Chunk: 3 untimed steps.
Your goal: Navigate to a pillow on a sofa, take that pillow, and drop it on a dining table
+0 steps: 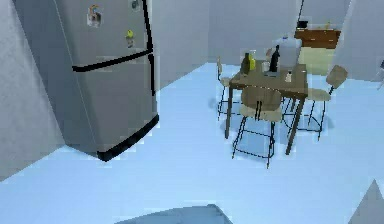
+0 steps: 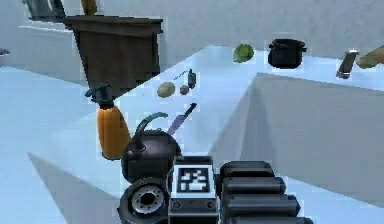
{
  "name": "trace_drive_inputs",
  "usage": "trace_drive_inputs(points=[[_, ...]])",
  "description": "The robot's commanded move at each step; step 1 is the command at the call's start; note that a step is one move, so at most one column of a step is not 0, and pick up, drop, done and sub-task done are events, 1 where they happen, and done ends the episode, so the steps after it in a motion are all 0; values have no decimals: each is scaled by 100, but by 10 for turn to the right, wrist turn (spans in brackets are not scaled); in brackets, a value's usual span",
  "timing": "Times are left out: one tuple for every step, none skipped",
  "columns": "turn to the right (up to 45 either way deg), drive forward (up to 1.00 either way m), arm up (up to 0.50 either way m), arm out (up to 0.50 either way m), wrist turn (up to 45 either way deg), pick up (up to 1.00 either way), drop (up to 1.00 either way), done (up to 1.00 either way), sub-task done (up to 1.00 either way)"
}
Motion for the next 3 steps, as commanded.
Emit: trace_drive_inputs(points=[[0, 100, 0, 0, 0, 0, 0, 0, 0], [0, 100, 0, 0, 0, 0, 0, 0, 0], [0, 25, 0, 0, 0, 0, 0, 0, 0]])
